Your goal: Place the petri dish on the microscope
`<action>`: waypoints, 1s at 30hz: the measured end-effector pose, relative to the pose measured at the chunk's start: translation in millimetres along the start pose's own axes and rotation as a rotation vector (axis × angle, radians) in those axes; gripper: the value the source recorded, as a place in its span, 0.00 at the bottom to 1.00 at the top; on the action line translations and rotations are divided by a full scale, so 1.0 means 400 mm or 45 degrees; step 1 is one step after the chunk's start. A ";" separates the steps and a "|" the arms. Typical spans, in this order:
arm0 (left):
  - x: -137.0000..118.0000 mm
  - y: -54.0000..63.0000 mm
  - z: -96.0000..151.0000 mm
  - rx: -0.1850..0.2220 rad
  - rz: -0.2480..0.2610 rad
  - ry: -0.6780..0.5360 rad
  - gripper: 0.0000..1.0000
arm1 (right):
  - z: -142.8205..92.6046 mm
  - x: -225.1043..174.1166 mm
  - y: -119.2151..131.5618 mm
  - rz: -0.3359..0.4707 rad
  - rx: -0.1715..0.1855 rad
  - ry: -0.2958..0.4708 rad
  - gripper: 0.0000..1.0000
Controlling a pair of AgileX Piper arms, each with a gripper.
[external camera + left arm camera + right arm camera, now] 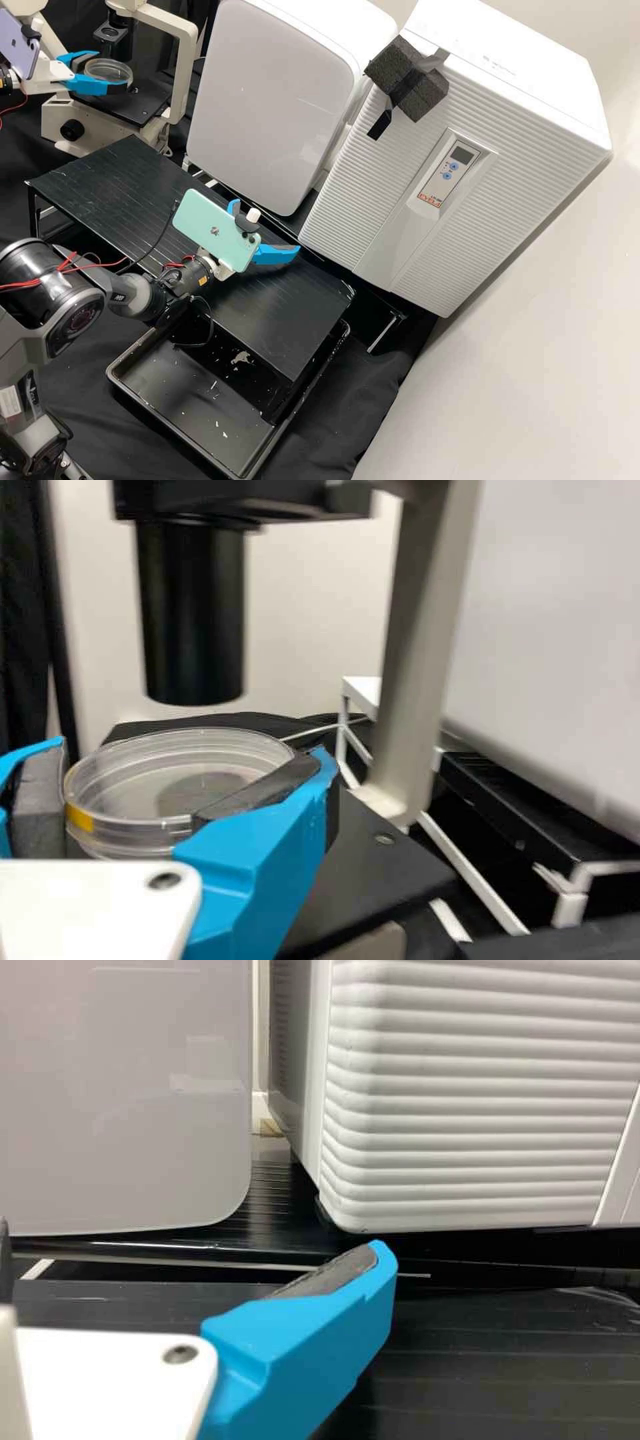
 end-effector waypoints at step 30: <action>0.074 -0.053 -0.007 0.012 -0.027 0.061 1.00 | 0.000 0.000 0.000 0.000 0.000 0.000 1.00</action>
